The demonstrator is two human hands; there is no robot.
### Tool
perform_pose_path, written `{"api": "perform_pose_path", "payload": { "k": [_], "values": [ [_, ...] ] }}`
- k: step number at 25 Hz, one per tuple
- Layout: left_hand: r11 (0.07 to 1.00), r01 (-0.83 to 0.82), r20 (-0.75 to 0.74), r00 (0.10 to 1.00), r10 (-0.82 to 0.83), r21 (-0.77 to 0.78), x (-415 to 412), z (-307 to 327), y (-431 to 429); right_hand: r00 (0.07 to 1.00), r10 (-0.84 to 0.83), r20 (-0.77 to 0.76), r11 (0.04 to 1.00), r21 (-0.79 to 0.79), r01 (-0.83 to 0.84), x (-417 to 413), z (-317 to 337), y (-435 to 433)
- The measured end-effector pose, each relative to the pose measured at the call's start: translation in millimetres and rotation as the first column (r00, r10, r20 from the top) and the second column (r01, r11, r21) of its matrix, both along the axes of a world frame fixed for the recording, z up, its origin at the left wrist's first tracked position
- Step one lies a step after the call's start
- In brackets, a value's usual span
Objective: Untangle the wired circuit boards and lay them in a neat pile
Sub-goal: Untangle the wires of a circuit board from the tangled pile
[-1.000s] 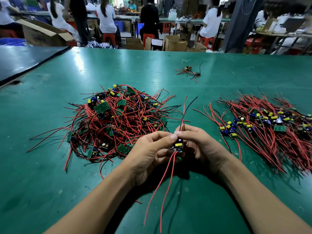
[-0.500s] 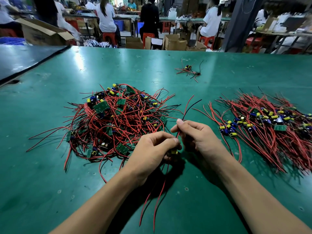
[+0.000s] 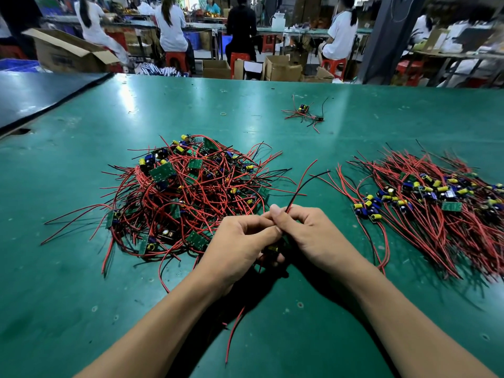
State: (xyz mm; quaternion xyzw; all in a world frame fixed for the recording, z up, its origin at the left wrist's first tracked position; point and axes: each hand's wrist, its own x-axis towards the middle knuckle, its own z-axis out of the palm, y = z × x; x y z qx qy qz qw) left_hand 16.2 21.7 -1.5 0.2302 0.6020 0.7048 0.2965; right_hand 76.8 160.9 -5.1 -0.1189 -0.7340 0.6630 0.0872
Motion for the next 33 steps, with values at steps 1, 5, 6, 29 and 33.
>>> {"api": "perform_pose_path", "payload": {
  "k": [1,5,6,29,33],
  "values": [
    [1.000,0.013,-0.005,1.000,-0.013,-0.010,0,-1,1,1.000,-0.019,-0.002,0.998,0.058,0.019,-1,0,1],
    [0.998,0.052,-0.026,0.998,-0.053,-0.038,1,-2,1,0.988,-0.144,-0.063,0.944,0.291,0.157,0,6,9],
    [0.997,0.057,-0.044,0.997,-0.059,-0.054,2,-1,1,0.975,-0.195,-0.104,0.927,0.305,0.218,0,8,12],
    [0.994,0.037,-0.118,0.992,-0.049,-0.101,1,2,0,0.991,-0.135,0.018,0.987,0.094,0.133,-2,1,19],
    [0.991,0.071,-0.142,0.986,-0.086,-0.110,2,3,-1,0.942,-0.328,-0.069,0.936,0.111,0.334,-2,0,33]
  ]
}}
